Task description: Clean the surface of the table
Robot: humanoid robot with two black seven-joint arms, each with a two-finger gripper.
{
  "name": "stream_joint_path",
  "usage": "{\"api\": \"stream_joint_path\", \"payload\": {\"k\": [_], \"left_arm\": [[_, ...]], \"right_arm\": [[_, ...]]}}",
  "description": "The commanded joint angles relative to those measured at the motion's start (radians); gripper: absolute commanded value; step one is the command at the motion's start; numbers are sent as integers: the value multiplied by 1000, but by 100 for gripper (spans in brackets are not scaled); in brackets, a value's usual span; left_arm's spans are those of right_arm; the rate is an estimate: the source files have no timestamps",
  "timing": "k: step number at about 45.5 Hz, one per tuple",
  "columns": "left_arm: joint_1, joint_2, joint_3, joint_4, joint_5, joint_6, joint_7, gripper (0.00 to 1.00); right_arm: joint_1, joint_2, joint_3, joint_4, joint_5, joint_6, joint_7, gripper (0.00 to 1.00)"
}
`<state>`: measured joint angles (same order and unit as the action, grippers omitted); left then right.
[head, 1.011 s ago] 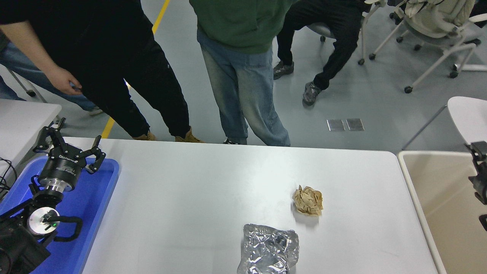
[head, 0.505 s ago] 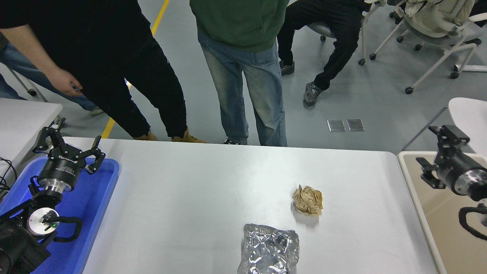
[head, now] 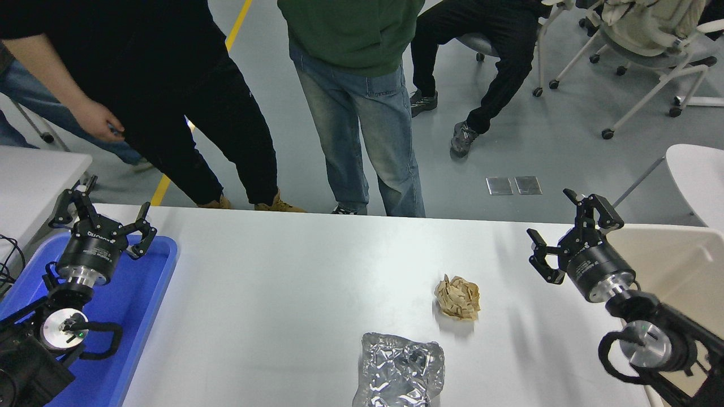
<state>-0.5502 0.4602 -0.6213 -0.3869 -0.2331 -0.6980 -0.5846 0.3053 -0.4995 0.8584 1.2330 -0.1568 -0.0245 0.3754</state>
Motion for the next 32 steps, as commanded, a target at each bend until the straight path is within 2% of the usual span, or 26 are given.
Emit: {"api": "stream_joint_path", "payload": {"k": [1,4,10,14,24,26,29,32], "left_arm": [[1,0,0,0,0,0,-1,100],[1,0,0,0,0,0,-1,100],[1,0,0,0,0,0,-1,100],[1,0,0,0,0,0,-1,100],[1,0,0,0,0,0,-1,100],[1,0,0,0,0,0,-1,100],[1,0,0,0,0,0,-1,100],[1,0,0,-1,0,0,-1,100]], "right_arm": [[-12,29,24,-1,-12,20,28,100],[-20,19,21,-1,-12,81,27,100],[-66,-14,47,-3,-10,323,27,100],[-109,-17,91,-4,-10,373,20,100],[-109,-7,87,-18,-10,339,20,100],[-103,4,87,-27,-1,299,19,100],[-94,18,85,-27,3,180,19,100],[-86,35,80,-26,3,133,19,100]]}}
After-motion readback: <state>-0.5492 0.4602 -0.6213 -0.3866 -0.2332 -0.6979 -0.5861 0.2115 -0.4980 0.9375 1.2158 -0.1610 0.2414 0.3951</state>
